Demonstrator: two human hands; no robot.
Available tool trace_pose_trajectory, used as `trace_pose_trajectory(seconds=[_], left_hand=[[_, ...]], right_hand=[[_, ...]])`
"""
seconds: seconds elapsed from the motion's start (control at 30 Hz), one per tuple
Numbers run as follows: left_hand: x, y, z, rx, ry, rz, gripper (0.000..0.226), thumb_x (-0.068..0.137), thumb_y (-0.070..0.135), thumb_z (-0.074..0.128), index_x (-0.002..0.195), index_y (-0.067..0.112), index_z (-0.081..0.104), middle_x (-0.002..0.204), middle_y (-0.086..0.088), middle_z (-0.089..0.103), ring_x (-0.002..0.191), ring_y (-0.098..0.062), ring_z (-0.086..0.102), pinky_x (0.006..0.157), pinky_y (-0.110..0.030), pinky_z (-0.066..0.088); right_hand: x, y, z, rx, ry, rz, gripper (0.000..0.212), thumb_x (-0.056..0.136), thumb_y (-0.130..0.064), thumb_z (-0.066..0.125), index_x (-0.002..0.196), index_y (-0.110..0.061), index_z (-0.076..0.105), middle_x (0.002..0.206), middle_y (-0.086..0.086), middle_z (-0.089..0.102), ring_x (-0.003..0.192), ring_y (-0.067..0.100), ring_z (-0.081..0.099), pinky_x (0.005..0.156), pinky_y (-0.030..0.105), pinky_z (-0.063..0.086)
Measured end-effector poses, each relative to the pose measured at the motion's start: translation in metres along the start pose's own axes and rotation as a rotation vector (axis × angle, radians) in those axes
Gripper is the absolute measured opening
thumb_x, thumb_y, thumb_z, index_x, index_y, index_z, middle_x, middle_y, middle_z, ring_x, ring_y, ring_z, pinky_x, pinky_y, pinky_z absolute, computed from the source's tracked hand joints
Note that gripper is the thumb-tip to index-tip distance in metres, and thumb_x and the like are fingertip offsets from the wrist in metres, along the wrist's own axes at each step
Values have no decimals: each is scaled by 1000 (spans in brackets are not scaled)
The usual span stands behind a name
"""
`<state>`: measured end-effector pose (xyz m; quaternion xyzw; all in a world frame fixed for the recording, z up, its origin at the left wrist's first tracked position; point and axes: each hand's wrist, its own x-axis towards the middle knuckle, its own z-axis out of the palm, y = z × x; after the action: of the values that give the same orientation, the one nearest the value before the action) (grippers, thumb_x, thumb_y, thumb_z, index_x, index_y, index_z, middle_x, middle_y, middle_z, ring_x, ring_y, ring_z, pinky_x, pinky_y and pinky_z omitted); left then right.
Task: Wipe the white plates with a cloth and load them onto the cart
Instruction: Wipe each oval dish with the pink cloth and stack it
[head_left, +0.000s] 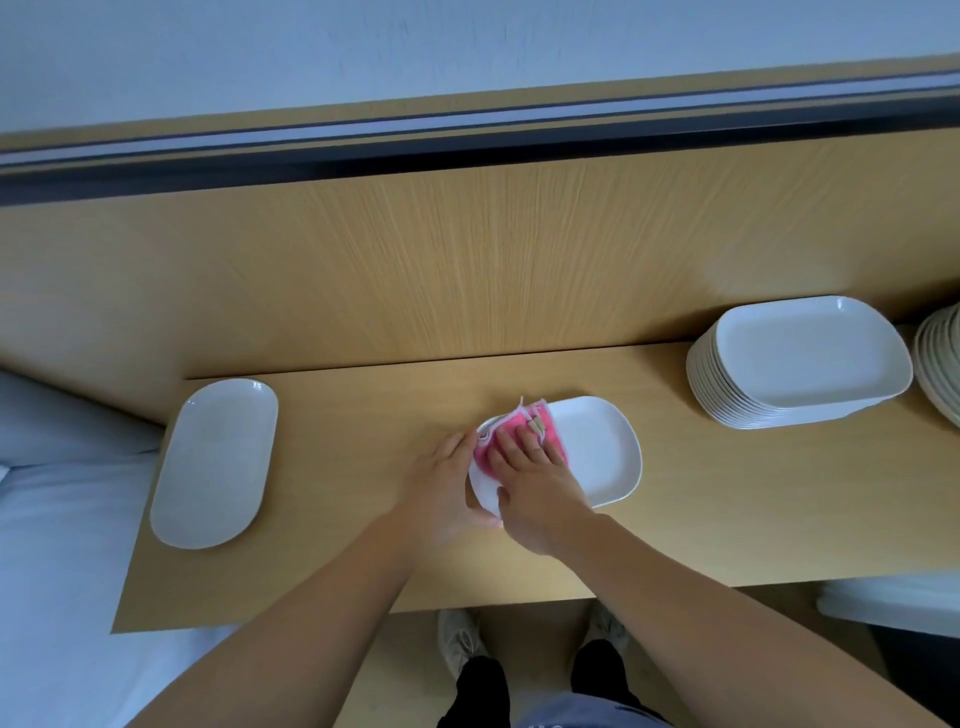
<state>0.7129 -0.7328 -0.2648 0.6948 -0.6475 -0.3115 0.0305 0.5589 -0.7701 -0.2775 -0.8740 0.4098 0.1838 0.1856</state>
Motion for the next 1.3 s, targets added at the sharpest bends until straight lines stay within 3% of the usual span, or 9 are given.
trace_pose_trajectory(seconds=[0.1,0.2,0.47,0.6,0.77,0.93,1.03,1.2,1.3], left_hand=[[1,1,0,128,17,96,117,68,59,75,154,26,4,159,13,11,141,-10,24,113,-27,22],[4,1,2,116,-12,112,123,65,61,76,154,30,-3,153,12,32,135,-11,33,111,-27,26],[4,1,0,98,-48,-6,118,59,66,77,152,28,16,136,5,52,127,-18,40,98,-28,34],[3,-1,1,82,-41,-46,115,60,67,76,151,34,14,139,4,49,131,-20,35,101,-31,36],[1,4,-5,132,-47,-28,109,67,63,74,152,33,12,129,-2,51,124,-21,40,97,-30,35],[1,11,-7,322,-28,90,109,72,71,64,153,24,8,138,6,48,125,-18,35,104,-29,25],[5,11,-5,392,16,176,103,72,73,60,153,26,16,158,9,22,137,-17,24,112,-29,14],[10,14,4,412,-73,319,88,84,64,56,153,20,23,162,6,8,149,-12,3,115,-22,-8],[12,12,8,363,-78,293,81,88,59,55,153,22,23,162,10,7,148,-8,3,114,-18,-5]], right_hand=[[1,8,3,0,28,-108,59,99,-37,13,155,-25,3,162,-3,-8,147,23,-18,119,42,-11],[-4,16,4,13,30,-159,55,100,-35,13,155,-29,9,163,-6,-3,148,21,-17,120,42,-11],[-37,42,11,40,-21,-323,74,86,-51,-1,151,-31,26,160,-11,17,150,16,-1,115,28,-15],[-44,66,0,64,-1,-322,68,89,-55,9,139,-30,48,148,-13,43,146,14,22,121,32,8],[-52,99,-5,-31,45,-205,66,87,-59,6,127,-38,55,134,-25,52,137,3,34,100,29,31],[-50,105,-19,-143,160,-260,19,93,-26,58,111,-32,63,107,-15,67,112,17,59,81,31,43],[-35,114,-30,-150,391,-279,45,62,-4,79,99,-27,68,87,-10,70,85,22,67,61,27,43],[-1,113,-45,-279,315,-189,36,83,-9,60,117,-22,61,119,-3,64,115,22,55,75,33,34],[-2,115,-28,-319,179,-64,53,93,-20,49,145,-21,35,155,5,30,142,25,27,98,43,33]])
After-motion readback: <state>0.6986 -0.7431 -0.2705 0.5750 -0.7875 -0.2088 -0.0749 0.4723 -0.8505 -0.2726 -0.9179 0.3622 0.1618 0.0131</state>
